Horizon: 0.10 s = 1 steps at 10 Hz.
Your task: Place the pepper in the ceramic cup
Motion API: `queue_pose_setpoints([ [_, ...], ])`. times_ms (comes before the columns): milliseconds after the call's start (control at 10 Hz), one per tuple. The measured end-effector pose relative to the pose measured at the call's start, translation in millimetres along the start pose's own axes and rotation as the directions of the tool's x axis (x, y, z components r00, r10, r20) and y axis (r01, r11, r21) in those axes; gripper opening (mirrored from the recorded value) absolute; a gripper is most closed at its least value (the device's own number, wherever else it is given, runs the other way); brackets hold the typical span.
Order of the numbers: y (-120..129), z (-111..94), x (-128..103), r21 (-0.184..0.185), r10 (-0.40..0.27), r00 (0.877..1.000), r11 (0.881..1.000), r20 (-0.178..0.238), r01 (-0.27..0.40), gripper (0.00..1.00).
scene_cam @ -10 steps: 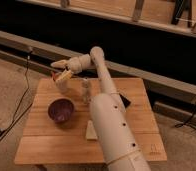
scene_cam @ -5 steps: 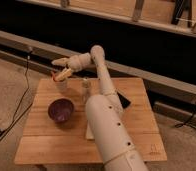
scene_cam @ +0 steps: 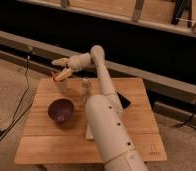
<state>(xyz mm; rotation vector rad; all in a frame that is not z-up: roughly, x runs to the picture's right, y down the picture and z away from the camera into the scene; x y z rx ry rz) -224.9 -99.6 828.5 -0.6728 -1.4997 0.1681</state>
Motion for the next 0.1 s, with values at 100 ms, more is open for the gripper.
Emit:
queue_pose_setpoints([
  [100,0.1,0.1,0.7,0.0,0.001,1.0,1.0,0.0,-0.001,0.73],
])
